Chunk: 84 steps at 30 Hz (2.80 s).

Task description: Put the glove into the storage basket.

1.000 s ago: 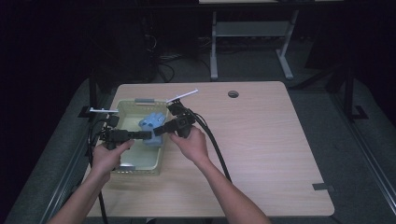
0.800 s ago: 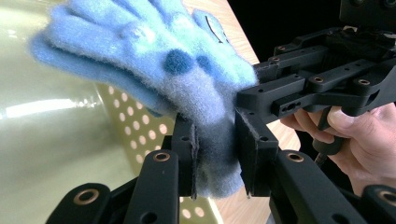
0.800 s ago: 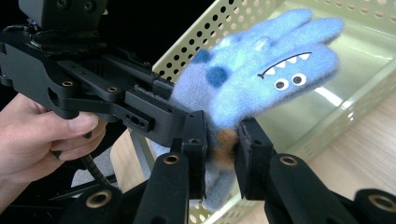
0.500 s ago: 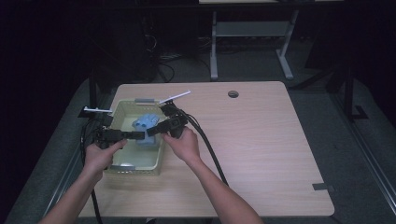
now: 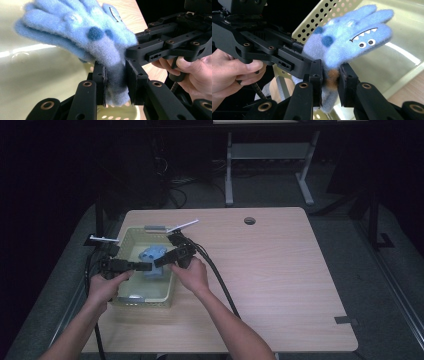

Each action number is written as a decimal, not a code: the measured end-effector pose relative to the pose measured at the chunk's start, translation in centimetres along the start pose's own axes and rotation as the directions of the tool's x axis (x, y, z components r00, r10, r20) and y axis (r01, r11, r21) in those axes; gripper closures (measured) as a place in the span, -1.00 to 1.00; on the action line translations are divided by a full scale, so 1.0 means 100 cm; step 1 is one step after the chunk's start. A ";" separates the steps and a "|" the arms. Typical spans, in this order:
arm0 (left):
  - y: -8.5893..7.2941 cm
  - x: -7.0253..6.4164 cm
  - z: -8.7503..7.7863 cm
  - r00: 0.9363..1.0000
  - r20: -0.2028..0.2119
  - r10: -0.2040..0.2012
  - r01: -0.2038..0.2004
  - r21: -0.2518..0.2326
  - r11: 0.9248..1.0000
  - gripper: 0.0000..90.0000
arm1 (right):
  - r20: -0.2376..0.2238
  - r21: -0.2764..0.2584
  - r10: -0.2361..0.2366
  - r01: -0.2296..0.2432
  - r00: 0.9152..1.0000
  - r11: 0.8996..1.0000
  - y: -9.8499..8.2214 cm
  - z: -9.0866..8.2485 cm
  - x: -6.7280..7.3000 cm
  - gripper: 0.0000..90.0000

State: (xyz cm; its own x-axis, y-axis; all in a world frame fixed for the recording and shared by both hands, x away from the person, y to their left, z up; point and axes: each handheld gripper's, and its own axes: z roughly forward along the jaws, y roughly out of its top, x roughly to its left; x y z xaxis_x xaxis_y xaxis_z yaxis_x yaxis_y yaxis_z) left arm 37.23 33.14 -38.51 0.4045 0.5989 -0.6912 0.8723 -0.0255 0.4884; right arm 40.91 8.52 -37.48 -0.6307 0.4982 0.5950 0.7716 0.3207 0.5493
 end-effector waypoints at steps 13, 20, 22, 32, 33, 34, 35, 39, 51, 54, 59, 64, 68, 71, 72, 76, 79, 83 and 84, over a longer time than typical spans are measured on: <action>-0.001 0.016 0.002 0.999 -0.036 -0.019 0.021 0.037 0.999 0.61 | 0.001 0.032 0.023 -0.023 1.000 0.999 0.000 0.021 -0.007 0.66; 0.000 0.022 0.004 0.998 -0.056 -0.019 0.022 0.059 0.998 0.62 | 0.007 0.046 0.046 -0.046 0.999 0.998 0.000 0.029 -0.010 0.65; 0.000 0.024 0.005 0.998 -0.058 -0.017 0.021 0.068 0.997 0.62 | 0.012 0.054 0.043 -0.044 0.999 0.998 0.000 0.031 -0.012 0.65; -0.001 0.027 0.003 0.995 -0.098 -0.006 0.014 0.085 0.996 0.63 | 0.029 0.069 0.049 -0.050 0.998 0.996 -0.001 0.041 -0.012 0.60; -0.001 0.026 0.003 0.995 -0.098 -0.006 0.014 0.086 0.996 0.63 | 0.031 0.069 0.053 -0.055 0.998 0.996 -0.001 0.040 -0.011 0.60; -0.001 0.026 0.004 0.995 -0.099 -0.005 0.013 0.087 0.996 0.63 | 0.035 0.072 0.050 -0.052 0.998 0.996 -0.001 0.040 -0.011 0.59; -0.001 0.026 0.004 0.995 -0.100 -0.001 0.010 0.088 0.996 0.63 | 0.042 0.070 0.048 -0.051 0.998 0.996 -0.001 0.040 -0.011 0.59; -0.001 0.026 0.002 0.995 -0.104 -0.003 0.012 0.085 0.996 0.63 | 0.049 0.071 0.040 -0.043 0.998 0.997 -0.001 0.036 -0.009 0.56; 0.002 0.031 0.021 0.966 -0.259 -0.002 0.054 0.193 0.980 0.64 | 0.058 0.050 0.030 -0.033 0.998 0.998 0.000 0.021 -0.007 0.56; 0.005 0.030 0.026 0.952 -0.306 0.005 0.073 0.243 0.967 0.60 | 0.058 0.047 0.026 -0.029 0.998 0.998 -0.001 0.019 -0.006 0.56; 0.006 0.030 0.025 0.936 -0.351 0.008 0.083 0.244 0.966 0.36 | 0.057 0.044 0.028 -0.030 0.998 0.999 -0.001 0.014 -0.006 0.53; 0.012 0.026 0.014 0.926 -0.378 0.001 0.081 0.202 0.976 0.27 | 0.052 0.037 0.032 -0.034 0.998 0.999 -0.003 0.010 -0.005 0.51; 0.019 0.018 0.005 0.916 -0.400 0.036 0.044 0.189 0.981 0.44 | 0.059 0.013 0.022 -0.023 0.998 1.000 -0.004 0.006 -0.004 0.51; 0.022 0.017 0.008 0.907 -0.418 0.058 0.035 0.211 0.977 0.53 | 0.055 0.005 0.025 -0.025 0.998 1.000 -0.005 0.004 -0.004 0.51; 0.022 0.017 0.011 0.905 -0.421 0.061 0.036 0.218 0.975 0.54 | 0.054 0.001 0.023 -0.023 0.998 1.000 -0.005 0.003 -0.005 0.51; 0.019 0.021 0.025 0.893 -0.443 0.081 0.044 0.265 0.963 0.54 | 0.049 -0.004 0.027 -0.027 0.998 1.000 -0.006 -0.001 -0.005 0.51; 0.018 0.024 0.034 0.880 -0.466 0.088 0.058 0.289 0.955 0.56 | 0.045 -0.004 0.023 -0.022 0.999 1.000 -0.007 -0.004 -0.007 0.51; 0.018 0.024 0.041 0.871 -0.480 0.107 0.066 0.331 0.941 0.54 | 0.040 -0.006 0.029 -0.029 0.999 1.000 -0.007 -0.007 -0.006 0.51; 0.018 0.024 0.041 0.872 -0.479 0.103 0.066 0.323 0.944 0.53 | 0.039 -0.007 0.033 -0.032 0.999 0.999 -0.007 -0.007 -0.006 0.51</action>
State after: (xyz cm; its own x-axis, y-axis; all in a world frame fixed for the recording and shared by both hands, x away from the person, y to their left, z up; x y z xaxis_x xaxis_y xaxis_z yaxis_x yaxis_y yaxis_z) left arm 40.88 31.26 -41.44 0.3109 0.9028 -0.2973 0.9389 -0.2432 0.2434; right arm 40.69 7.44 -37.79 -0.6015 0.5393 0.5894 0.7911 0.2991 0.5336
